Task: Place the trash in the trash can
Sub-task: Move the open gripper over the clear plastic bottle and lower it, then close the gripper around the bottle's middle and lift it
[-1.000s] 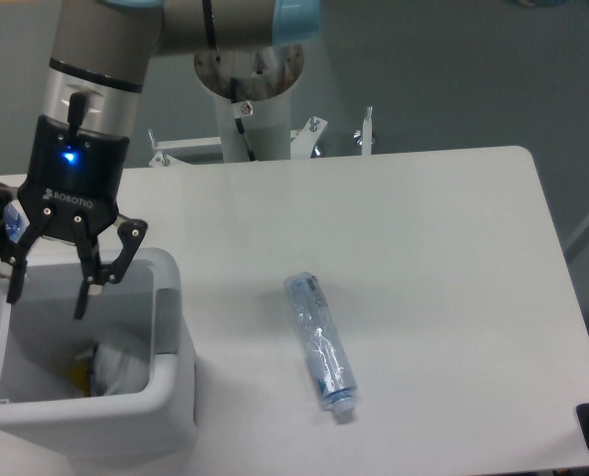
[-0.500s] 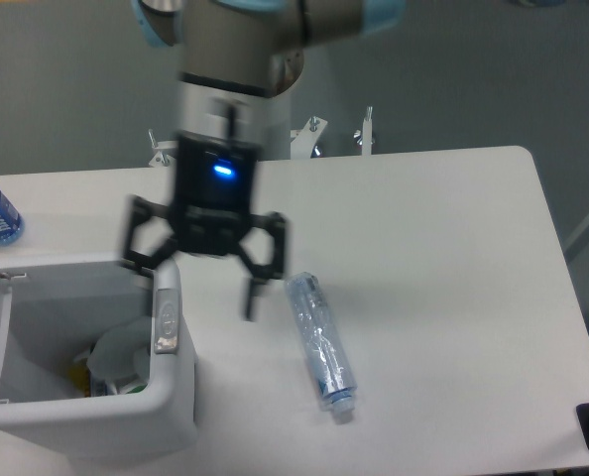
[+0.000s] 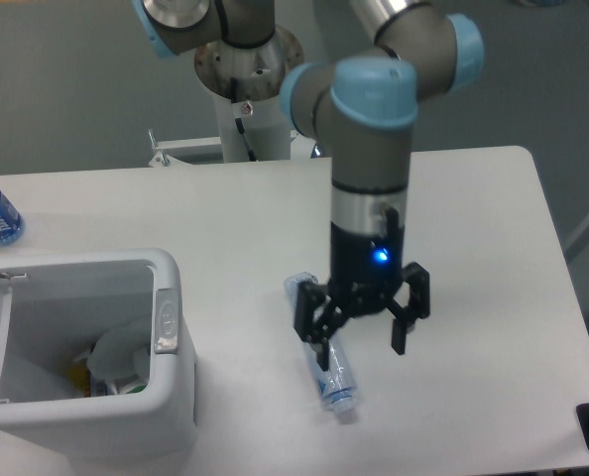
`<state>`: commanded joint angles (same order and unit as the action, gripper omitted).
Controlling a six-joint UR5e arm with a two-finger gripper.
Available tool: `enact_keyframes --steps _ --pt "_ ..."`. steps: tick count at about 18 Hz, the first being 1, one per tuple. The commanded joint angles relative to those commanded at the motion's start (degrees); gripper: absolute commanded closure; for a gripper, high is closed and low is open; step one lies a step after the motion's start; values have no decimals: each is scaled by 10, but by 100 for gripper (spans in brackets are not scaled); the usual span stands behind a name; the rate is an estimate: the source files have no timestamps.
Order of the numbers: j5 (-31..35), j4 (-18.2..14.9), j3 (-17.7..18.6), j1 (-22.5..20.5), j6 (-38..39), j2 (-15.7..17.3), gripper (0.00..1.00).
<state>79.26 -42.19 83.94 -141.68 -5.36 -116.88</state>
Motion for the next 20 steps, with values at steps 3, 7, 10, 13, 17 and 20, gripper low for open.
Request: enact_keyframes --steps 3,7,10,13,17,20 --pt "50 -2 -15 1 -8 -54 0" --pt "64 -1 -4 16 -2 -89 0" --pt "84 -1 -4 32 -4 -120 0" --pt "98 0 13 42 -8 -117 0" --pt "98 -1 17 44 -8 -114 0" --pt "98 0 25 47 -9 -108 0"
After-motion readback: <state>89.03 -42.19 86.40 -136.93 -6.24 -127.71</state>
